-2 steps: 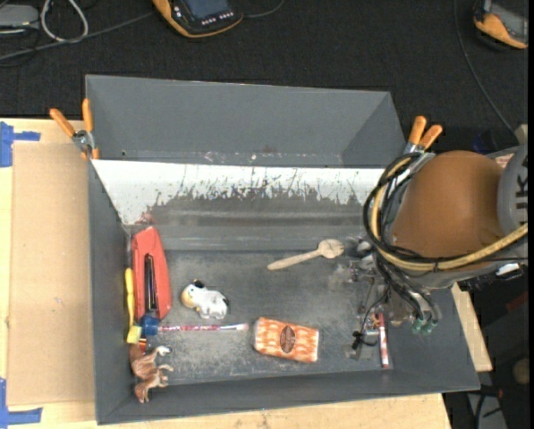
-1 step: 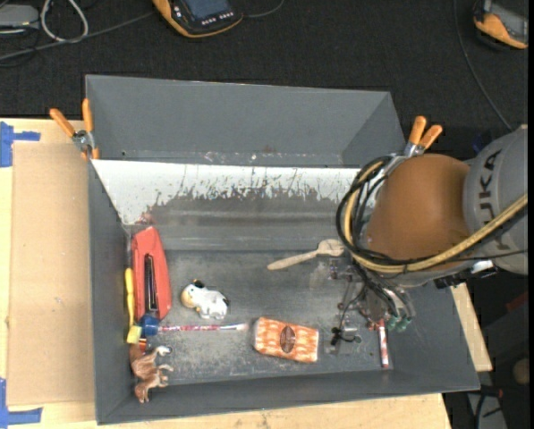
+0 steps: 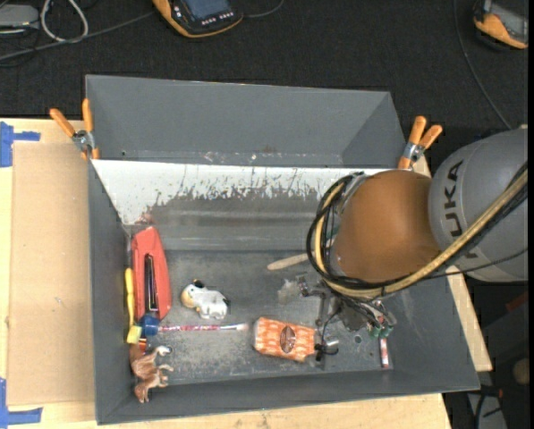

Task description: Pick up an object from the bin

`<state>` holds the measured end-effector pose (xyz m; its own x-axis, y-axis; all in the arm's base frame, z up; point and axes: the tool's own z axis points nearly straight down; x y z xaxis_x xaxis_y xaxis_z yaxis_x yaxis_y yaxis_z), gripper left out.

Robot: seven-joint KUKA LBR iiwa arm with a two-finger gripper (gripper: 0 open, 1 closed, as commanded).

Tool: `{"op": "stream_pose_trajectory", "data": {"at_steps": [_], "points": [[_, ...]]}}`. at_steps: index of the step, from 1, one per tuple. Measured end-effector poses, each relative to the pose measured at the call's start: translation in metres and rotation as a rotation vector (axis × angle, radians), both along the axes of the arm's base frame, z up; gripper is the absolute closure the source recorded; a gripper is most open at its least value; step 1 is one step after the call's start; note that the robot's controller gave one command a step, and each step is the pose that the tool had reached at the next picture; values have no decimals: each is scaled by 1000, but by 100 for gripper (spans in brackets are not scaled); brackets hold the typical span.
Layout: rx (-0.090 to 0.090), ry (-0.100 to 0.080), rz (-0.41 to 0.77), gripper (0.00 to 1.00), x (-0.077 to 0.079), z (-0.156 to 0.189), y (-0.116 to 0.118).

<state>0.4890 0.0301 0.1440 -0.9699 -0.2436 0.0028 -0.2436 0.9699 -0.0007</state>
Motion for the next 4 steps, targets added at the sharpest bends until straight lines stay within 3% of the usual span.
{"op": "stream_pose_trajectory", "data": {"at_steps": [1, 2, 3, 4], "points": [[1, -3, 67, 0, 6, -23, 27], [0, -1, -213, 0, -1, -46, 17], [2, 1, -270, 100, -6, -75, 25], [2, 1, -270, 100, -6, -75, 25]]}}
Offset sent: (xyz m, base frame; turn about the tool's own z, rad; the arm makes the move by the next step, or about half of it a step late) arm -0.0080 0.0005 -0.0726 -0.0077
